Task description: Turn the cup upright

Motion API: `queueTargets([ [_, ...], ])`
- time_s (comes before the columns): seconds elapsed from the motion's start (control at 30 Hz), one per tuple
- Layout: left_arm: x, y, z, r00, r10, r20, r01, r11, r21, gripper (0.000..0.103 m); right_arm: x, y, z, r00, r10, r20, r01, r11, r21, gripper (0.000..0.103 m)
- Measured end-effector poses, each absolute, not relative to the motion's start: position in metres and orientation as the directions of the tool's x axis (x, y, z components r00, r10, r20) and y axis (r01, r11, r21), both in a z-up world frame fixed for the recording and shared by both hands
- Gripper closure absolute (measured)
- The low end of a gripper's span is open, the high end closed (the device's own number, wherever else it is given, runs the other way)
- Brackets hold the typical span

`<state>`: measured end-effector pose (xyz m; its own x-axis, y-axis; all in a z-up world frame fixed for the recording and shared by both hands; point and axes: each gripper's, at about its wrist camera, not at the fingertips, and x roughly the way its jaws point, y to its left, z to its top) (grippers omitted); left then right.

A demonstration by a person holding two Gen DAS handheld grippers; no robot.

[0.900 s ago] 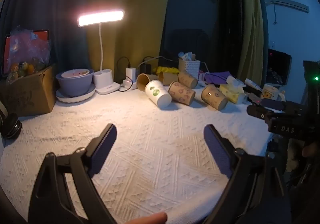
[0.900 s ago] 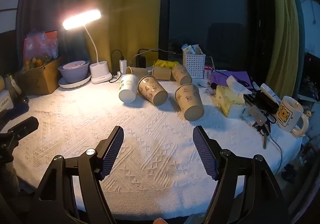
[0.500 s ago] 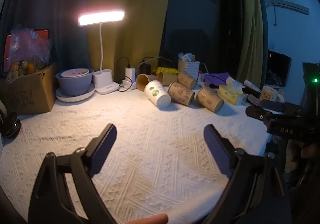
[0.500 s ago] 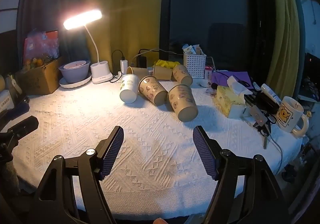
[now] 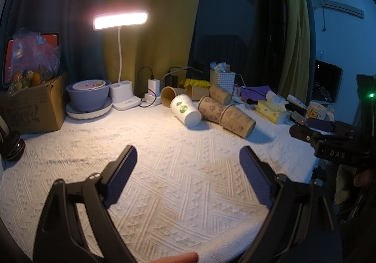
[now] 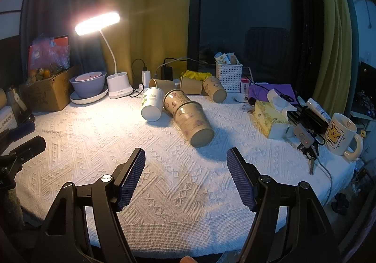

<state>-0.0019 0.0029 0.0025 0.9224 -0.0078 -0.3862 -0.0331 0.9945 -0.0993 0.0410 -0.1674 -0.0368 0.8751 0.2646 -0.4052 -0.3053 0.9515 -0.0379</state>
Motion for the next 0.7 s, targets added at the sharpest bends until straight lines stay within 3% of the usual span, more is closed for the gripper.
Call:
queueTargets([
  [0.7, -0.0024, 0.0016, 0.0003, 0.922, -0.009, -0.387, -0.033, 0.994, -0.101, 0.013, 0.042, -0.1663, -0.0364, 0.876, 0.266, -0.403, -0.306, 0.951, -0.037, 0.028],
])
